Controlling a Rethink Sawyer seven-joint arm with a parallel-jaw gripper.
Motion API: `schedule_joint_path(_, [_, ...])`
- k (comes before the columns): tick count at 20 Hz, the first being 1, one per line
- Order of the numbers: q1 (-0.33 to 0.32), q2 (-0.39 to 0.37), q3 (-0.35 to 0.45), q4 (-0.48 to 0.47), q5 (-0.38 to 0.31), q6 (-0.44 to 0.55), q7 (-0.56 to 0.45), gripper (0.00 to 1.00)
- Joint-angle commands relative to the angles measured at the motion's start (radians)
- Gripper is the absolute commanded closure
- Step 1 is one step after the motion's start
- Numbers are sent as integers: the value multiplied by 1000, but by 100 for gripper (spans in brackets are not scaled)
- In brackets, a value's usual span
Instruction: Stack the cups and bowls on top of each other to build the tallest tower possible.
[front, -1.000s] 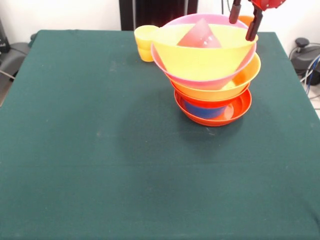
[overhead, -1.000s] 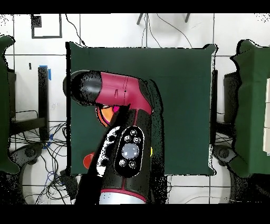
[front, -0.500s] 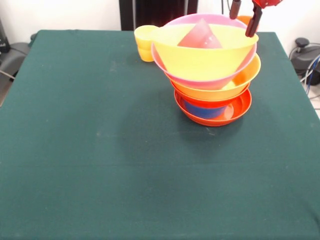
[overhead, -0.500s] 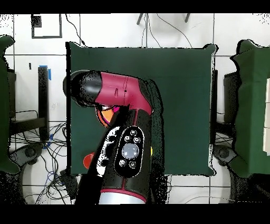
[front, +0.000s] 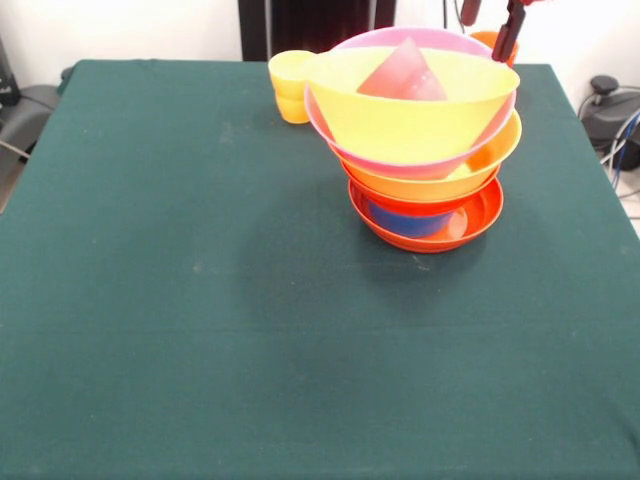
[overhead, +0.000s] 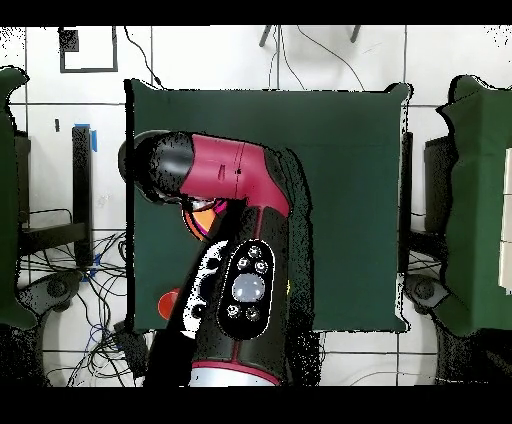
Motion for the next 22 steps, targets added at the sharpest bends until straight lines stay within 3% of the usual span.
schedule_joint_path(1, [-12,24,95,-22,-95,123,-131,0])
schedule_joint_path(22, [1,29,104,-45,-76,134,-102,0])
